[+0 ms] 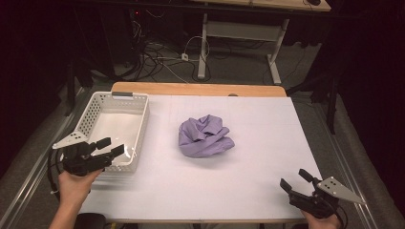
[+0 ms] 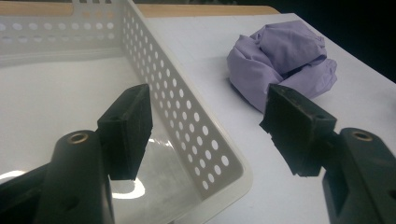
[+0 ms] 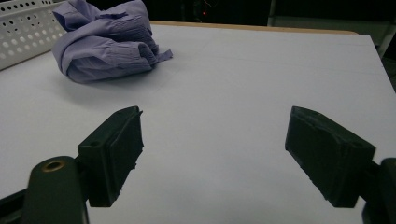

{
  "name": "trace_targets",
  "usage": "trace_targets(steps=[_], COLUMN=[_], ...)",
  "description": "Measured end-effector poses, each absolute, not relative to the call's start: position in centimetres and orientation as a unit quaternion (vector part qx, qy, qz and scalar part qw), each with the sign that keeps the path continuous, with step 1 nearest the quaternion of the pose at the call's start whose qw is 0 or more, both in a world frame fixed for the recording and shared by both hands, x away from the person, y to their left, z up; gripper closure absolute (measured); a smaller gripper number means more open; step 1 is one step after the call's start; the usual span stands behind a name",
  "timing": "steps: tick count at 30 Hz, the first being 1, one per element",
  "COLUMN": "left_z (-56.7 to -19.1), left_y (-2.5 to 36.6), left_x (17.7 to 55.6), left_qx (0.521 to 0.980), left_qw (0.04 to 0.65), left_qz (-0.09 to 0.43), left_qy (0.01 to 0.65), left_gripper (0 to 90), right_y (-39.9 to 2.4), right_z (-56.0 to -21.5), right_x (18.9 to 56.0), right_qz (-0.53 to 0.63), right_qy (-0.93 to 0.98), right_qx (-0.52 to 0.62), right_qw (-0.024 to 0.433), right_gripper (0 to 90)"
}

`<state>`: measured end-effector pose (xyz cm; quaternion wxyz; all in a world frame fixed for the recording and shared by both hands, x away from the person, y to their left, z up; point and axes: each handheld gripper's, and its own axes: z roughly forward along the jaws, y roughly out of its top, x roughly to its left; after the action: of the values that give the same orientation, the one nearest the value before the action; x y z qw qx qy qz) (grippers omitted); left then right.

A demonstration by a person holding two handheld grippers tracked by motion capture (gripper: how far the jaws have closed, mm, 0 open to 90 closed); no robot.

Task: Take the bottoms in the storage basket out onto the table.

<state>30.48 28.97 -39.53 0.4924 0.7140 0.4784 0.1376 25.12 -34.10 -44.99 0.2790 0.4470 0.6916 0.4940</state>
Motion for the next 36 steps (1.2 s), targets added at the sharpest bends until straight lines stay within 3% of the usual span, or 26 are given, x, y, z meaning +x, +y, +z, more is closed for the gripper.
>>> trace_targets(steps=[36], left_z=[-41.7], left_y=[30.2], left_x=[28.8], left_qx=[0.694], left_qw=[0.501], left_qz=[0.144], left_qy=[0.498], left_gripper=[32.3], right_y=[-34.1], right_z=[-45.0], right_x=[25.1], right_qz=[0.493], right_qy=[0.693], right_qx=[0.445], right_qw=[0.281], right_gripper=[19.7])
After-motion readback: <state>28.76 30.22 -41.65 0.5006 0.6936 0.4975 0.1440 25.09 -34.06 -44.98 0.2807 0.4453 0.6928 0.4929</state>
